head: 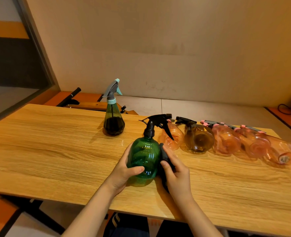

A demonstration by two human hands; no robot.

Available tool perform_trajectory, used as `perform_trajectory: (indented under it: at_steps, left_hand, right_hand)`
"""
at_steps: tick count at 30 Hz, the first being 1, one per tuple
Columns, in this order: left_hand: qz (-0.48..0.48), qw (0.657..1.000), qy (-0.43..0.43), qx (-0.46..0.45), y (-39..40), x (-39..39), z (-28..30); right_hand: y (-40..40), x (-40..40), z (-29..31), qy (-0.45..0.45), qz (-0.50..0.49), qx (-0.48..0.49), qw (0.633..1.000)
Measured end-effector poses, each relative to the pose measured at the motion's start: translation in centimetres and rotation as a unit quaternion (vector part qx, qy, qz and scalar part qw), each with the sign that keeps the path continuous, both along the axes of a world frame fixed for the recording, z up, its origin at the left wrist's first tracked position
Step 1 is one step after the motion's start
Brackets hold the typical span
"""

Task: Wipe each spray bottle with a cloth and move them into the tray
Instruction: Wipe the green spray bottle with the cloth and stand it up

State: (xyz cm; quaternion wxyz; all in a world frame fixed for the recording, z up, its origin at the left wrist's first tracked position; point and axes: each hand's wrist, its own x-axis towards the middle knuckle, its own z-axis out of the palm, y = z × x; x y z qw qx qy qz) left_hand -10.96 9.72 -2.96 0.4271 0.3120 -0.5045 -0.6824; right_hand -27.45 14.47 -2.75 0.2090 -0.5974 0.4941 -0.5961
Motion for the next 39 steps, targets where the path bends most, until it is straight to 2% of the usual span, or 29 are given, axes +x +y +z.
perform_trajectory:
  at_steps: [7,15,23,31,36,39]
  left_hand:
    - [0.04,0.994,0.069,0.074,-0.2,0.2,0.1]
    - [0.07,0.989,0.107,0.081,0.2,0.1,1.0]
    - [0.007,0.999,0.012,0.033,0.6,0.0,0.8]
    - [0.016,0.999,-0.047,0.007,0.5,-0.3,0.3]
    - [0.065,0.998,-0.016,0.008,0.2,-0.3,-0.2]
    - [0.064,0.997,-0.035,-0.013,0.5,-0.6,-0.1]
  right_hand:
    - [1.3,0.9,-1.7,0.04,0.019,-0.017,0.999]
    - [1.6,0.9,-1.3,0.069,0.034,-0.029,0.997]
    - [0.4,0.2,0.8,-0.004,-0.014,-0.015,1.0]
    - [0.7,0.4,-0.1,0.032,-0.033,-0.025,0.999]
    - [1.2,0.4,-0.2,0.063,-0.034,-0.053,0.996]
    - [1.1,0.2,-0.1,0.075,-0.034,-0.069,0.994]
